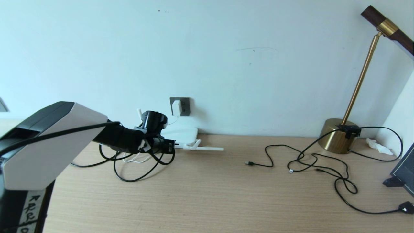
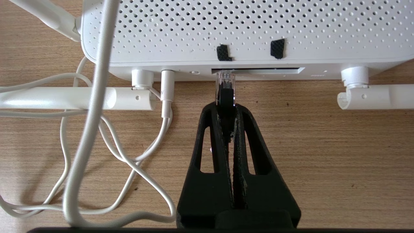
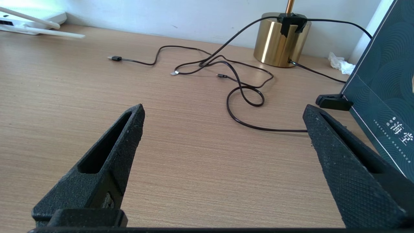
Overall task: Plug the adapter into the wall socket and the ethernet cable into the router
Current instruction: Align cable and router interface
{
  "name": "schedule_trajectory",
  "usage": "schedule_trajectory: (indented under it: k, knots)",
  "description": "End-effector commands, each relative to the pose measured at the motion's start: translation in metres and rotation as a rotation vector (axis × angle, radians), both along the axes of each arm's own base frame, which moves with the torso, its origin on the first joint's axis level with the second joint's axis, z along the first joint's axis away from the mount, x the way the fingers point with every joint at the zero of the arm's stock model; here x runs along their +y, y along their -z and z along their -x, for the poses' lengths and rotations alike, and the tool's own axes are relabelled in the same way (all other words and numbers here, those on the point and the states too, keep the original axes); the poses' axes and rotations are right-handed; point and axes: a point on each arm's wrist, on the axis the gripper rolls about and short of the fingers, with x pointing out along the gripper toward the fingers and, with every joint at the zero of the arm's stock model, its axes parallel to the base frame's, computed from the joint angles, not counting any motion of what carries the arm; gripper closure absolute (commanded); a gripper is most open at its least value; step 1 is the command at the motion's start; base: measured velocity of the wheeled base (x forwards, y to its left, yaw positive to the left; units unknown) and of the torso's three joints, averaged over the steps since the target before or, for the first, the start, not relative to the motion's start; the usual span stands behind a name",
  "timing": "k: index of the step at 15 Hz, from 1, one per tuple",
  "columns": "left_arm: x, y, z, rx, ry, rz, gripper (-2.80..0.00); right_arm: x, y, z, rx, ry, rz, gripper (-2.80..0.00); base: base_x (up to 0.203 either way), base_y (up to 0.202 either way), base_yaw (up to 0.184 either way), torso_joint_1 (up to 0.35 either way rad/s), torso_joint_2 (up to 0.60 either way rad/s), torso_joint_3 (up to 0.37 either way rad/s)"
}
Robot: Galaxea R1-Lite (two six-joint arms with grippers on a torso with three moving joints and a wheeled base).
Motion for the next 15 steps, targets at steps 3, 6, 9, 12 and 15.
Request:
schedule_trajectory:
  k: [3, 6, 9, 12, 15]
  knots:
    - [-0.0058, -0.0023, 0.0057, 0.003, 0.0, 0.016, 0.0, 0.0, 0.0029, -0.0009, 0.011, -0.001, 0.001, -2.8, 0.0, 0.0, 0.0, 0.0, 0.0, 0.0]
    - [-0.0067, -0.0014, 0.0073, 0.008, 0.001, 0.017, 0.0, 0.0, 0.0029, -0.0009, 0.011, -0.001, 0.001, -2.8, 0.0, 0.0, 0.0, 0.0, 0.0, 0.0]
    - [-0.0066, -0.0028, 0.0079, 0.006, 0.001, 0.018, 0.0, 0.0, 0.0029, -0.0009, 0.011, -0.001, 0.001, -2.8, 0.0, 0.0, 0.0, 0.0, 0.0, 0.0]
    - [-0.0067, -0.0025, 0.0075, 0.006, 0.001, 0.018, 0.0, 0.0, 0.0029, -0.0009, 0.011, -0.002, 0.001, -2.8, 0.0, 0.0, 0.0, 0.0, 0.0, 0.0]
    - [-0.0078, -0.0017, 0.0073, 0.006, 0.003, 0.018, 0.0, 0.0, 0.0029, -0.0009, 0.011, -0.001, 0.001, -2.8, 0.0, 0.0, 0.0, 0.0, 0.0, 0.0]
